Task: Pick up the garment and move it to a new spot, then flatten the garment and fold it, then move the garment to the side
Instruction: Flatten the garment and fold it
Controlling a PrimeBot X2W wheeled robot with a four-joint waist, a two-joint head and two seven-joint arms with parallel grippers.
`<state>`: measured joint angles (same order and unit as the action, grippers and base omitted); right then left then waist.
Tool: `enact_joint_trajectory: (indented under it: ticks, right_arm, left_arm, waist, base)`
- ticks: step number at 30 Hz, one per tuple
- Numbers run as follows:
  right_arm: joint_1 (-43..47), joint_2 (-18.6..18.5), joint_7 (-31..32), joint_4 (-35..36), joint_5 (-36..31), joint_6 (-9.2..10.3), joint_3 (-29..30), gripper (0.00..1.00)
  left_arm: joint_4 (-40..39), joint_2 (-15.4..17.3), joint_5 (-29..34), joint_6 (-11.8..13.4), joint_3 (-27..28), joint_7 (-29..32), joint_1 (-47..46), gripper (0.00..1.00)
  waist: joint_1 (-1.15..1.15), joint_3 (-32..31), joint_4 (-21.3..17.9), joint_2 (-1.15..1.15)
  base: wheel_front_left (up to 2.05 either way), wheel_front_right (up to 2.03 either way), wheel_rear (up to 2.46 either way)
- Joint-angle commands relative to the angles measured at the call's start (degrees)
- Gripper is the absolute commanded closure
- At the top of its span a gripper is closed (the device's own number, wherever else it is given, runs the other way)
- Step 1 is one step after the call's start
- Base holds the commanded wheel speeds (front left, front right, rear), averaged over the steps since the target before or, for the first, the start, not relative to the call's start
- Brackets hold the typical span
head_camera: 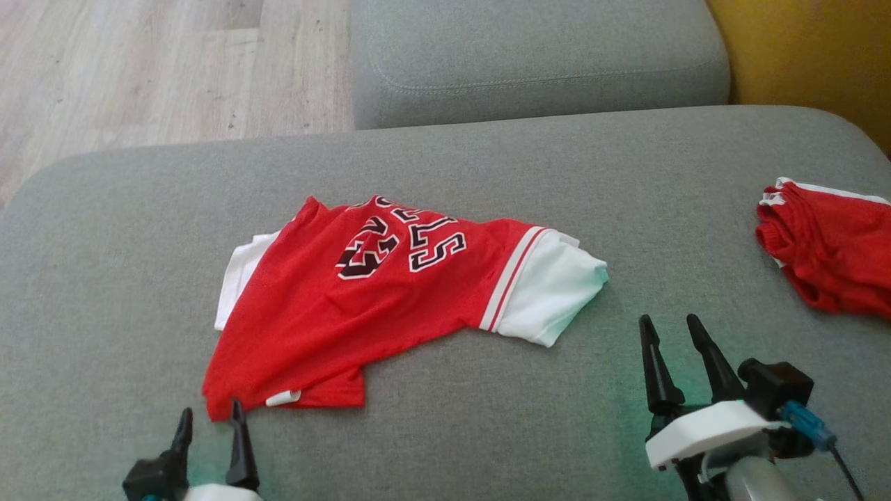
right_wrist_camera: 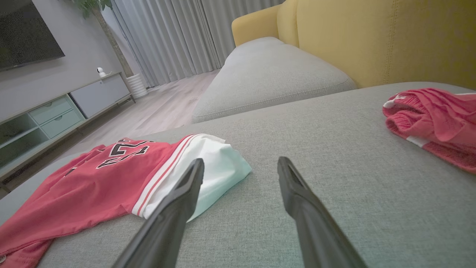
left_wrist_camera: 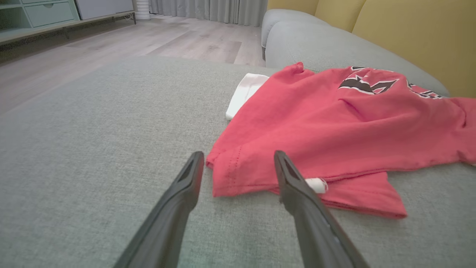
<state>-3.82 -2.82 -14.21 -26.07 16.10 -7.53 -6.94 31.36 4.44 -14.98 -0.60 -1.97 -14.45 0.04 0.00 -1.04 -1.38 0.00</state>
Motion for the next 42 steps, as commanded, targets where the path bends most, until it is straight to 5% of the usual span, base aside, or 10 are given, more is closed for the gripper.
enact_joint_trajectory:
  ticks: [1,25,42]
  right_arm:
    - [-0.86,-0.07,-0.79,1.69,0.29,0.04,-1.45,0.00]
    - [-4.63,-0.06,-0.79,2.04,-1.28,0.04,-1.78,0.00]
    - [-5.74,-0.06,-0.79,1.58,-1.91,0.04,-2.02,0.00]
  left_arm:
    - [-1.29,0.10,0.39,-0.54,1.96,-0.55,-1.28,0.00]
    - [5.02,-1.52,-1.05,-3.93,4.61,-0.55,-8.00,0.00]
    - [8.35,-1.56,-5.74,-5.43,1.44,-0.55,-9.81,0.00]
  waist:
    - [0.00,0.12,0.13,0.00]
    - [0.00,6.73,1.34,0.00]
    - [0.00,7.68,1.99,0.00]
  base:
    - [0.00,0.00,0.00]
    - [0.00,0.00,0.00]
    - [0.00,0.00,0.00]
